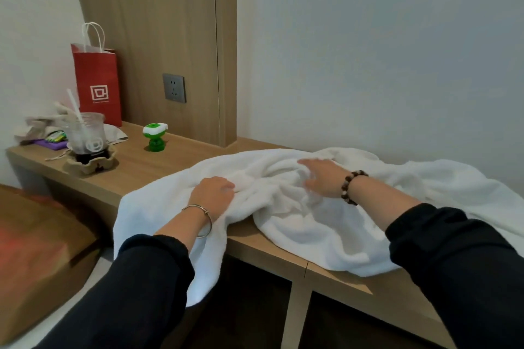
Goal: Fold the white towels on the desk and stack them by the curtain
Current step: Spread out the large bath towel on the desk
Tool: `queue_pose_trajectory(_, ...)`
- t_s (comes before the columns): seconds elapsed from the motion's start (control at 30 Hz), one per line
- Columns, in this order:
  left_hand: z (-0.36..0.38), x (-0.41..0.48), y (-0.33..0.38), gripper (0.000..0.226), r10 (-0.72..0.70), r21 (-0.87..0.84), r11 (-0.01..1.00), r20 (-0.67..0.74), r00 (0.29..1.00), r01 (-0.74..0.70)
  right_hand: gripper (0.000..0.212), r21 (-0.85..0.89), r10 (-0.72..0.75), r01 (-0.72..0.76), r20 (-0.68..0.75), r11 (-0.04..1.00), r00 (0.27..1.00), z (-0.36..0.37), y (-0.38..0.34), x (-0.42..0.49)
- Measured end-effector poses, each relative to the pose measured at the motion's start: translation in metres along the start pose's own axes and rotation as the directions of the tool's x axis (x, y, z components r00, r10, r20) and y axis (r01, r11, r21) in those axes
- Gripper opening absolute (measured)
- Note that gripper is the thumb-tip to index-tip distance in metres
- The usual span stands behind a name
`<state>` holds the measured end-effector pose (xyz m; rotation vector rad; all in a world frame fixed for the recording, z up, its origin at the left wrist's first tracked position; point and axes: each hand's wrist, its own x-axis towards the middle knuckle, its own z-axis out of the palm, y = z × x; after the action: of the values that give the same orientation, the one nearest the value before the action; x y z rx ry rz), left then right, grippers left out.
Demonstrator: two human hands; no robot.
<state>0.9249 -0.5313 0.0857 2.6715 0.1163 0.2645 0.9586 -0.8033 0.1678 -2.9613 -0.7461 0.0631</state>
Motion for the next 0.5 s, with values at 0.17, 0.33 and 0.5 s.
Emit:
queue_pose_trajectory(0.17, -0.003, -0.004, -0.028, 0.035, 0.034, -0.247, 0.967, -0.142, 0.989, -0.069, 0.081, 0.051, 0.159, -0.194, 0.391, 0.980, 0.907, 0.019, -0.020, 0.017)
queue_pose_trajectory(0.33, 0.001, -0.005, -0.035, 0.061, 0.180, 0.101, 0.981, -0.182, 0.967, -0.163, 0.057, 0.151, 0.076, -0.316, 0.792, 0.937, 0.605, -0.002, -0.024, 0.041)
queue_pose_trajectory(0.5, 0.002, 0.000, -0.030, 0.035, 0.204, 0.174, 0.967, -0.103, 0.973, -0.185, 0.037, 0.589, 0.119, -0.056, -0.068, 0.806, 0.991, -0.009, -0.041, 0.097)
